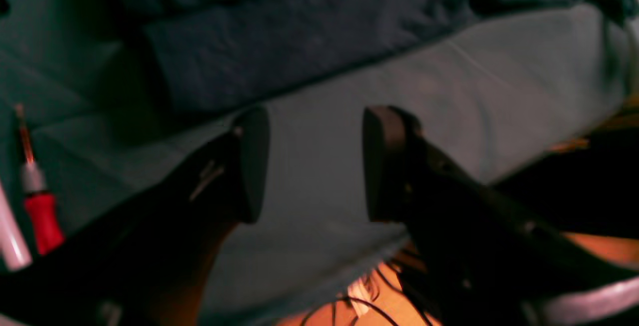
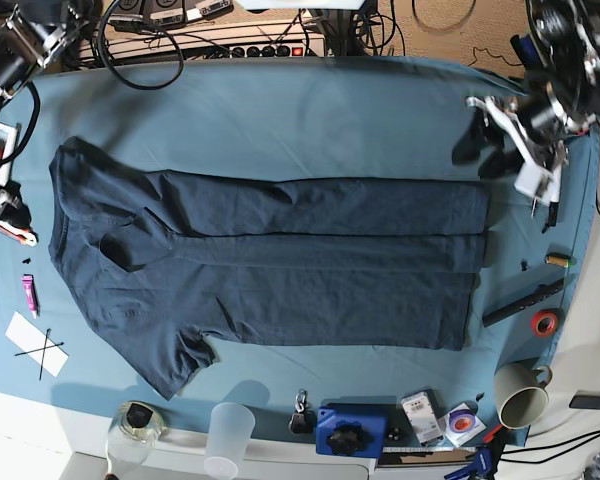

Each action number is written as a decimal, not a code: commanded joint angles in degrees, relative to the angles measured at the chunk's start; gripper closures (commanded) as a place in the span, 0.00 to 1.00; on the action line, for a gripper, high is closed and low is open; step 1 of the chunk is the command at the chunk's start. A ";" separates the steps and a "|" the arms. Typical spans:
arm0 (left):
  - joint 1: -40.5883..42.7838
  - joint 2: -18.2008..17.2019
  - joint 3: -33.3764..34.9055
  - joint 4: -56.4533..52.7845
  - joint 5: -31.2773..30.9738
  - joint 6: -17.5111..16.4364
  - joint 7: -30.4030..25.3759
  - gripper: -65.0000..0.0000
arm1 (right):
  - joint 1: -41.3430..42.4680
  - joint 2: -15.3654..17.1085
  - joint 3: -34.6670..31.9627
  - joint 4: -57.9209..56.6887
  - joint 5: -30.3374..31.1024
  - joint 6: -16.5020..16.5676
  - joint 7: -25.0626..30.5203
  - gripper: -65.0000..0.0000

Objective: Fold the T-shirt properly
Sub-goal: 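Release the folded edge and raise both grippers, then grasp the folded edge of the shirt with both grippers, then pull the folded edge back toward the robot with both grippers, then grasp the shirt's hem corners with both grippers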

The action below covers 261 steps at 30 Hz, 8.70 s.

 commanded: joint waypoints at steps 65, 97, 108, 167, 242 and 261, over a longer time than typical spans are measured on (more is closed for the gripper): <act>4.74 10.01 -0.07 10.51 14.86 7.43 -23.06 0.62 | -6.54 -10.75 -2.03 0.92 -4.39 -2.25 4.44 1.00; -20.13 9.53 -2.71 -40.15 11.47 10.45 -11.43 0.54 | -6.54 -10.27 -2.03 0.92 -4.39 -2.14 1.92 1.00; -21.66 9.49 -2.75 -39.87 12.26 14.27 -9.07 1.00 | -6.51 -9.46 -2.03 0.92 -1.09 1.59 3.45 1.00; 3.89 4.57 -10.62 -13.07 0.66 7.13 1.40 0.73 | -28.26 -5.05 4.11 13.75 17.70 1.59 -6.91 0.93; 1.64 4.79 3.43 1.05 22.75 11.72 -18.51 0.64 | 17.14 -1.18 -40.63 -15.43 -2.82 -3.10 -0.76 1.00; 1.64 4.79 3.43 1.05 22.34 11.72 -18.64 0.64 | -7.17 3.50 -30.08 17.90 10.14 -3.45 -7.89 1.00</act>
